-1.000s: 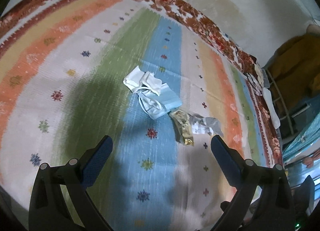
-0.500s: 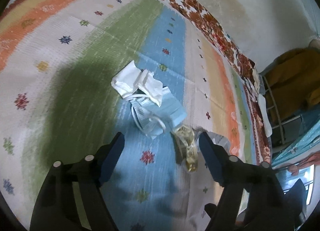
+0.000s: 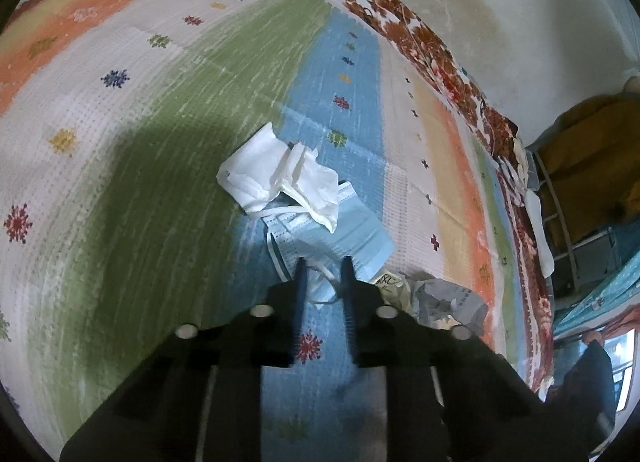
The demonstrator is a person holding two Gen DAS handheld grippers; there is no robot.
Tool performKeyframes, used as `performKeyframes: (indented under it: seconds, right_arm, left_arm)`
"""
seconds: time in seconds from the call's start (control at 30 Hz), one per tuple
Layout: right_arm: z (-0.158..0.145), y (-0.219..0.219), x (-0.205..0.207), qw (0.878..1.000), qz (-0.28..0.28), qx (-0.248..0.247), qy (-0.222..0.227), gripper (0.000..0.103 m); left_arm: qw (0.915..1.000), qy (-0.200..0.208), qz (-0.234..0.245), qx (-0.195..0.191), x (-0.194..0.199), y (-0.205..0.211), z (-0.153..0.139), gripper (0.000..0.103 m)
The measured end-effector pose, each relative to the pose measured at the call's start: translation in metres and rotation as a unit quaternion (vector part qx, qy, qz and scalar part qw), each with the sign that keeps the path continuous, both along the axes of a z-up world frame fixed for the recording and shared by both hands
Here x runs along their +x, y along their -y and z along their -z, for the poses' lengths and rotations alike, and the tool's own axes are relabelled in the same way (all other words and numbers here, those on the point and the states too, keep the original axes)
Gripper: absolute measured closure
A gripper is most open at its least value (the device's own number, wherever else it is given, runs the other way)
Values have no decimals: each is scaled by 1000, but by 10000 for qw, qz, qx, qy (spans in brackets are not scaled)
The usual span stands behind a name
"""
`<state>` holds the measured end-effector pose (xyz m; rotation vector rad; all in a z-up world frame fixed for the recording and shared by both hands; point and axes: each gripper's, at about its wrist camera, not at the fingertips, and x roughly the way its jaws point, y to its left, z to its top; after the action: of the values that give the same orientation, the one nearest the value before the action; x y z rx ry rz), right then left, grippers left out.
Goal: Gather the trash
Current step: 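Close the left tool on the blue mask while the right tool grasps the gold packet, then carry the blue mask and gold packet in both tools over the black bin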
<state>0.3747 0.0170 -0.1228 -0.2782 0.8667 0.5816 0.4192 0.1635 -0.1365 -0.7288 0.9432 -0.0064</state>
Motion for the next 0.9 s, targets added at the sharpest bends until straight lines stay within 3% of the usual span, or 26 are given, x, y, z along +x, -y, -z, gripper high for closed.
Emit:
performKeyframes:
  seconds: [0.13, 0.27, 0.8, 0.9]
  right_arm:
    - [8, -1, 6, 10000, 28, -16, -58, 79]
    - [6, 1, 5, 10000, 6, -24, -57, 85]
    - [-59, 34, -28, 9998, 216, 22, -25, 87]
    - [-71, 39, -41, 9999, 139, 62, -23, 87]
  left_arm:
    - [9999, 49, 22, 108, 2, 2, -4, 101]
    - [9997, 140, 21, 193, 0, 4, -19, 101]
    - [9958, 57, 264, 877, -28, 25, -82, 101]
    - [9924, 33, 256, 1206, -37, 32, -94, 101]
